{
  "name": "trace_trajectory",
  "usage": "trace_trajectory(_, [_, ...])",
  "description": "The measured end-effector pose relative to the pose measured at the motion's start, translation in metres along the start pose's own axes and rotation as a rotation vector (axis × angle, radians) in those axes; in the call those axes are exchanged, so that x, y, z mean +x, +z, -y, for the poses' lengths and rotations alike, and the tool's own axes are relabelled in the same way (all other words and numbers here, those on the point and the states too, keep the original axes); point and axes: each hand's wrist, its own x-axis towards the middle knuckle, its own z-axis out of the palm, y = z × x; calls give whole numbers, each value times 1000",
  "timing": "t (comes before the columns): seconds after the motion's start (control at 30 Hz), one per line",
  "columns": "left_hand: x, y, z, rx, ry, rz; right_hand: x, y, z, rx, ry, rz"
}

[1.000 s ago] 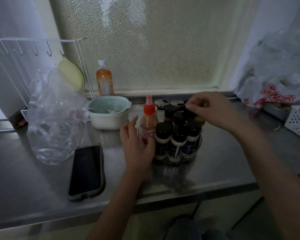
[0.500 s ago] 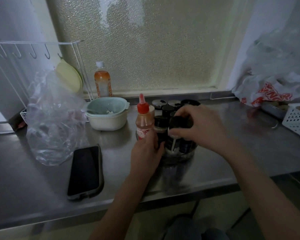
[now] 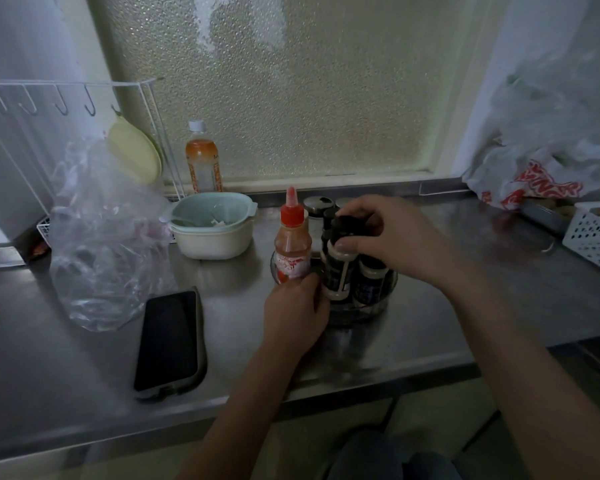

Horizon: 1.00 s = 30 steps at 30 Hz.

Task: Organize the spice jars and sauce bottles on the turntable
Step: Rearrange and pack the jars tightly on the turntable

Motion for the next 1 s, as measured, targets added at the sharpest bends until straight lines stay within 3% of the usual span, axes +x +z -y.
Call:
trace_trajectory(0.2, [-1,-9,-3,-191,-58,-144,6,17,9,31,-80,15])
trace_trajectory(0.33, [3,-5,-1,-238,-137,-89,2,43,3,-36,-93,33])
trace_trajectory(0.43, [4,-2,1,-249,-150,-55,-12,45,-10,-37,-81,-232])
trace_trajectory(0.53, [4,2,6,-183,-162,-51,-38,33,-32,-4,76,-503])
trace_trajectory(0.63, [4,5,7,-163,-164,-59,-53,41,-50,86,193,-424])
trace_trajectory(0.8, [3,-1,6,-133,-130,-52,-51,75,-51,55,224,-296])
trace_trajectory(0.93, [2,-4,6,-143,-80,-23,-48,83,-51,48,277,-420])
trace_trajectory(1.0, [2,-3,2,-152,-56,-9,-47,83,-56,8,280,-392])
